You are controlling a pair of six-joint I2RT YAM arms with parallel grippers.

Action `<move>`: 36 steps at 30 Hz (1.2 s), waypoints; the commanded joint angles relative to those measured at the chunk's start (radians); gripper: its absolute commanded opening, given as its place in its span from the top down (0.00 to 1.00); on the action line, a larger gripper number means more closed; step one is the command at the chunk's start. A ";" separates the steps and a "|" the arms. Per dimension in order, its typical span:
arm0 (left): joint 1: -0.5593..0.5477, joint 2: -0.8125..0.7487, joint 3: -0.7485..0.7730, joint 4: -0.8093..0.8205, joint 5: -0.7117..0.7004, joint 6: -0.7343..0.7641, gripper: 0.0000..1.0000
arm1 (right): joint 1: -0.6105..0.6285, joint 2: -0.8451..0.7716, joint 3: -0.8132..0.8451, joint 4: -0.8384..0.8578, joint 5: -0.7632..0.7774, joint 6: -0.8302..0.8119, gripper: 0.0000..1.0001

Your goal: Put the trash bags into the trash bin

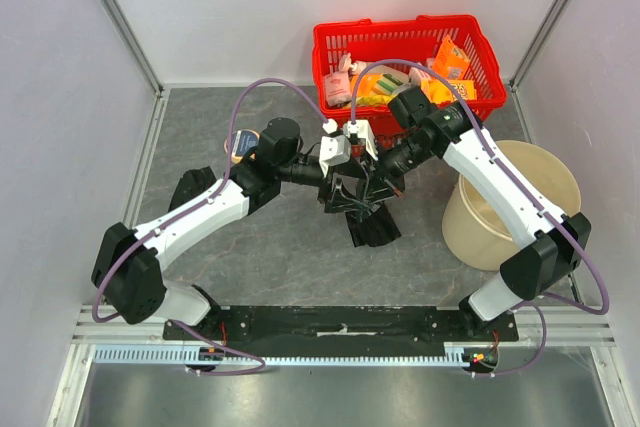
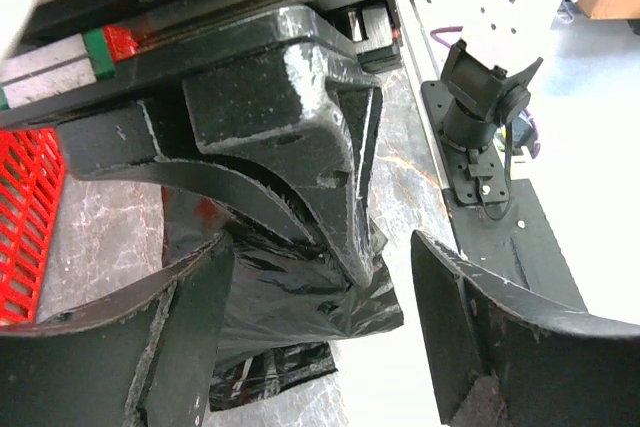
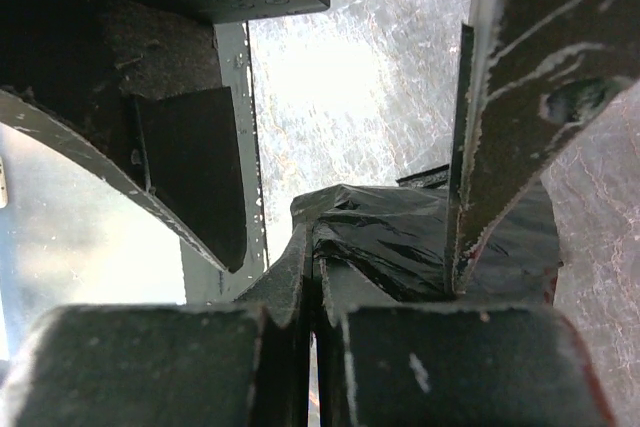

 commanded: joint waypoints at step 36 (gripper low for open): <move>0.104 0.036 -0.024 0.209 0.144 -0.244 0.56 | 0.003 -0.035 0.053 0.029 -0.107 -0.024 1.00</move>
